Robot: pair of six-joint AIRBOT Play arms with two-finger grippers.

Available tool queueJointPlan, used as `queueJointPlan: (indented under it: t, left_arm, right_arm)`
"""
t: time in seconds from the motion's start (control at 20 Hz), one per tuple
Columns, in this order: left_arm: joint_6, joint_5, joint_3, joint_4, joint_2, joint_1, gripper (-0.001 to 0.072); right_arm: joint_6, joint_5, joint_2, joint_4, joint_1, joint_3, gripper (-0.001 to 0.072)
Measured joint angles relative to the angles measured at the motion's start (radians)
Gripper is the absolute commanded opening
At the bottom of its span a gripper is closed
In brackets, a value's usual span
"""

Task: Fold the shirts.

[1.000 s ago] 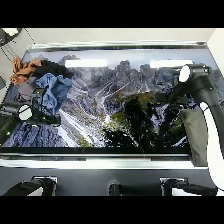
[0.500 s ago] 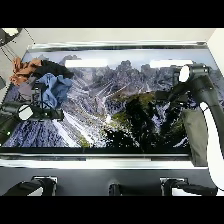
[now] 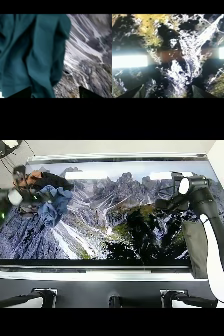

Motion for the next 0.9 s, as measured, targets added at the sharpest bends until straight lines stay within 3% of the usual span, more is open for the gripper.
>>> queueJointPlan:
  t: [0.2, 0.5, 0.55, 0.6, 0.65, 0.9]
  left_arm:
    - [0.000, -0.238, 0.290, -0.006, -0.266, 0.085, 0.0720]
    - [0.019, -0.362, 0.400, -0.159, -0.498, 0.106, 0.0720]
    - [0.023, -0.370, 0.405, -0.175, -0.521, 0.105, 0.0644]
    - [0.024, -0.375, 0.408, -0.186, -0.536, 0.106, 0.0390]
    - [0.026, -0.379, 0.411, -0.191, -0.547, 0.106, 0.0048]
    - [0.092, -0.402, 0.430, -0.233, -0.497, 0.105, 0.0028]
  right_arm:
    - [0.000, 0.000, 0.000, 0.005, 0.000, 0.000, 0.0677]
    - [0.000, 0.006, 0.000, 0.029, 0.000, 0.000, 0.0676]
    - [0.000, 0.011, 0.000, 0.033, 0.000, 0.000, 0.0677]
    - [0.000, 0.014, 0.000, 0.038, 0.000, 0.000, 0.0677]
    - [0.000, 0.023, 0.000, 0.045, 0.000, 0.000, 0.0677]
    - [-0.008, 0.054, 0.002, 0.084, 0.000, 0.000, 0.0675]
